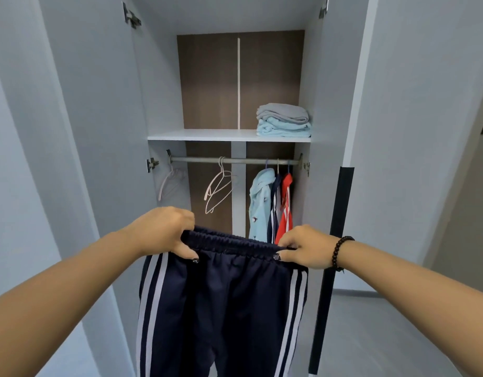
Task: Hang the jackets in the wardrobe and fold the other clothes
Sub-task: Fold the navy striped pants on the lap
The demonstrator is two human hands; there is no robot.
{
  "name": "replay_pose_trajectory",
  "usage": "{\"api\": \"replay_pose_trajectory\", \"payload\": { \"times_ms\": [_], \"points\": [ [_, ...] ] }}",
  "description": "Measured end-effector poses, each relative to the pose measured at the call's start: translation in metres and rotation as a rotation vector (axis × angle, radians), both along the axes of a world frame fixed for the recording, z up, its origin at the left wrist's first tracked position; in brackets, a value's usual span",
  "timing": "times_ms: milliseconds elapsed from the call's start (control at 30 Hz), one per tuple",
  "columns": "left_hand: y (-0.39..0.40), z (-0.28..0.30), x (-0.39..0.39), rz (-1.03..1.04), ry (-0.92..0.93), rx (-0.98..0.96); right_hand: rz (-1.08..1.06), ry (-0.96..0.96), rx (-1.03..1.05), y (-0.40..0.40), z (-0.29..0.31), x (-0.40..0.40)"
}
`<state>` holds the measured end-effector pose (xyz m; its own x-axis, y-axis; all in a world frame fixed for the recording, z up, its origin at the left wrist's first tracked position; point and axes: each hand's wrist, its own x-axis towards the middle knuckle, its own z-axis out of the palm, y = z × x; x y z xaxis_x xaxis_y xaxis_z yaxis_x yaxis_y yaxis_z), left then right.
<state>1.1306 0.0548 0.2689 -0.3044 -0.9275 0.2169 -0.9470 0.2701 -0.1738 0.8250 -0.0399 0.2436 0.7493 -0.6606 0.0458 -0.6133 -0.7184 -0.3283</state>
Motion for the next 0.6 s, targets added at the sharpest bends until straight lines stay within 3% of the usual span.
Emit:
{"api": "replay_pose_trajectory", "payload": {
  "times_ms": [167,267,467,600],
  "points": [
    [0.004,-0.008,0.014,0.027,0.353,0.037,-0.074,-0.172,-0.033,-0.011,-0.002,0.01],
    [-0.003,-0.028,0.01,0.081,0.459,0.086,-0.171,-0.212,-0.114,-0.02,-0.002,0.014],
    [-0.016,-0.068,0.005,0.191,0.73,0.16,-0.331,-0.138,-0.173,-0.035,-0.006,0.027],
    [-0.023,-0.09,-0.006,0.325,1.104,0.198,-0.495,-0.168,-0.085,-0.041,-0.014,0.049]
  ]
}}
